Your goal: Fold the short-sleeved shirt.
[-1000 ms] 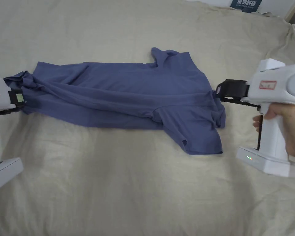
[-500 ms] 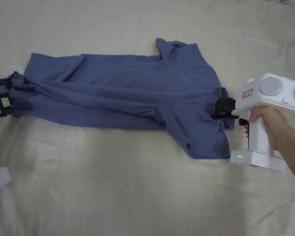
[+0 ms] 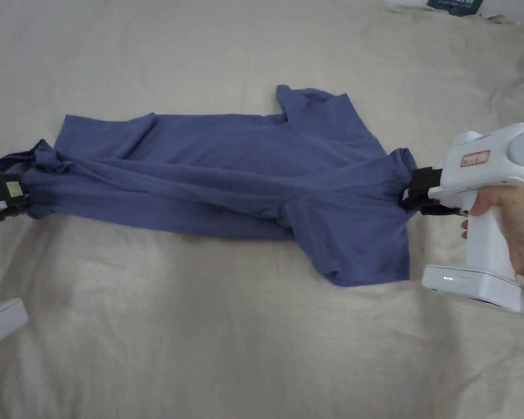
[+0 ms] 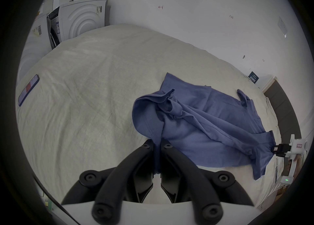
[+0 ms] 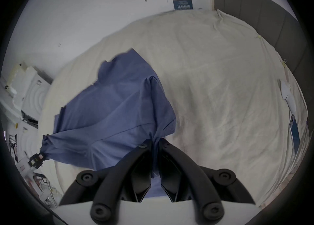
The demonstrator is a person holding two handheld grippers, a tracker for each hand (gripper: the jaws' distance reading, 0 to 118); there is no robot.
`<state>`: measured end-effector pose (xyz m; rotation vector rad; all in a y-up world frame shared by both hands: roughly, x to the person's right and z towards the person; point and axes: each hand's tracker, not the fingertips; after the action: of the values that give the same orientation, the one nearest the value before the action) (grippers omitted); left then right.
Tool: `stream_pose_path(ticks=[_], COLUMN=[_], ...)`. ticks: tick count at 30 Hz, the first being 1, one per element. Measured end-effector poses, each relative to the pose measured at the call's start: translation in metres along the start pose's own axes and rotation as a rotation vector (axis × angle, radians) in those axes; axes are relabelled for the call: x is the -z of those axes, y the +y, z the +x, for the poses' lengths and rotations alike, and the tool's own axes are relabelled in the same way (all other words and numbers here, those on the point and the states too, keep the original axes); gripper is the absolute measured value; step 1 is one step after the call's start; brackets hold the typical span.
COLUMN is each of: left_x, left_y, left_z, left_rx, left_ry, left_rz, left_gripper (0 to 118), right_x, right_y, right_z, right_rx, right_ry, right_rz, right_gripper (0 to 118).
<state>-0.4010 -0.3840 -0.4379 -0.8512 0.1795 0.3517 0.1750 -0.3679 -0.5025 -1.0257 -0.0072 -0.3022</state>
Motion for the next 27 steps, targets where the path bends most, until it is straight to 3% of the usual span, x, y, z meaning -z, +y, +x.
stream_pose_path(ticks=[4, 12, 21, 27], left_x=[-0.033, -0.1, -0.082, -0.072], left_y=[-0.002, -0.046, -0.132, -0.15], left_z=[-0.011, -0.053, -0.089, -0.089], left_rx=[-0.016, -0.072, -0.144, -0.143], left_ry=[-0.021, -0.087, -0.015, 0.009], left_rz=[0.029, 0.063, -0.088, -0.113], left_gripper=[3, 3, 3, 4], right_x=[-0.056, -0.136, -0.102, -0.079], right_y=[-0.014, -0.095, -0.209, -0.23], right_z=[0.005, 0.043, 0.071, 0.076], right_rx=[-0.046, 0.071, 0.179, 0.23], right_ry=[0.012, 0.111, 0.056, 0.024], right_rz=[0.054, 0.118, 0.005, -0.005], right_gripper=[5, 5, 5, 6])
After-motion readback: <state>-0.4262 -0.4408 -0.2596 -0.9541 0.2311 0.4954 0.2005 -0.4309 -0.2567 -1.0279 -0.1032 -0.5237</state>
